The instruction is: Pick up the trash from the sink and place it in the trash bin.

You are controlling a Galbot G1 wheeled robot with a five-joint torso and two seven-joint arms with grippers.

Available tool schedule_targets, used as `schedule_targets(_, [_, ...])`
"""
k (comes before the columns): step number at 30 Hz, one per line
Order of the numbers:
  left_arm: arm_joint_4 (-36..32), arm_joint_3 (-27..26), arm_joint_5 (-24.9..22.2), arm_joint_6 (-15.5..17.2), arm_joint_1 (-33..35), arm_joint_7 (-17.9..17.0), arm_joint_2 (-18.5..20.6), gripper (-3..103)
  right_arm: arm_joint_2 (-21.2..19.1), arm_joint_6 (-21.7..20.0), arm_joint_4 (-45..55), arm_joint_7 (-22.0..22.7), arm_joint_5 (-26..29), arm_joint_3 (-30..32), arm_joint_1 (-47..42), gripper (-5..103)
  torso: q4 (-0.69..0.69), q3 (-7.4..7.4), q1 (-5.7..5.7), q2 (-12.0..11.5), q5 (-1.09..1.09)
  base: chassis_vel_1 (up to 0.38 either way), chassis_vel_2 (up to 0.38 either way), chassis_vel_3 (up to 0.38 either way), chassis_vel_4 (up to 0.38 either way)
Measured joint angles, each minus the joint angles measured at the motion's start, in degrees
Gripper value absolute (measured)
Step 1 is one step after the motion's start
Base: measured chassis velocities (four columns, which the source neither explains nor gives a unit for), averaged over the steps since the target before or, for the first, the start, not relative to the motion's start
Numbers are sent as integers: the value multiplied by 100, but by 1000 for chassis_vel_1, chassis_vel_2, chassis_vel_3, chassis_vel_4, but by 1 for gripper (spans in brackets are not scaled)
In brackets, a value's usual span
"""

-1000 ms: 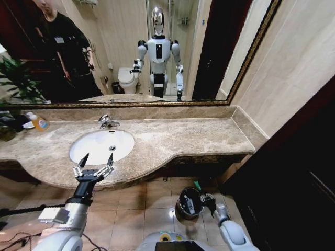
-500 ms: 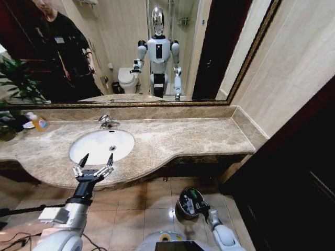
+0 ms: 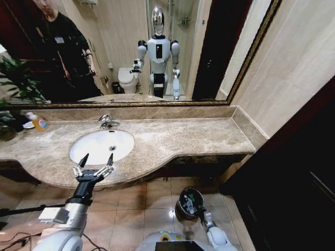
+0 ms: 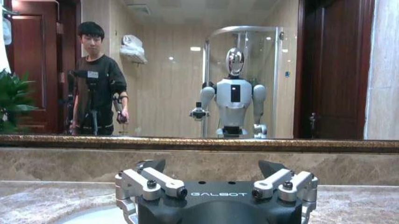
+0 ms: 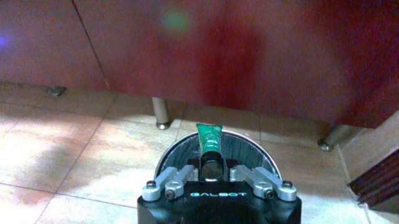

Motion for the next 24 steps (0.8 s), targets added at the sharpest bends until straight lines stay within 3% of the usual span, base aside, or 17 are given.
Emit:
schedule_targets(7, [0,0,0,0,0,0,0,100,52,19,-135,268,-52,-12,99,18,0,0,0,0,0,0,0,0,0])
schedule_targets(9, [0,0,0,0,0,0,0,100,66,20,-116,325,-121,-16,97,27,0,0,0,0,0,0,0,0,0])
schedule_targets(11, [0,0,0,0,0,0,0,100,75,26,-110,349,-167,-16,95,27,0,0,0,0,0,0,0,0,0])
schedule_targets(15, [0,0,0,0,0,0,0,100,97,28,-42,438,-233,-16,72,48,0,0,0,0,0,0,0,0,0])
schedule_targets(16, [0,0,0,0,0,0,0,100,97,28,-42,438,-233,-16,72,48,0,0,0,0,0,0,0,0,0])
schedule_targets(18, [0,0,0,0,0,0,0,100,99,27,30,457,-239,-16,39,60,0,0,0,0,0,0,0,0,0])
schedule_targets(20, [0,0,0,0,0,0,0,100,99,21,68,459,-239,-16,22,60,0,0,0,0,0,0,0,0,0])
schedule_targets(24, [0,0,0,0,0,0,0,100,105,-14,225,459,-238,-18,-55,76,0,0,0,0,0,0,0,0,0])
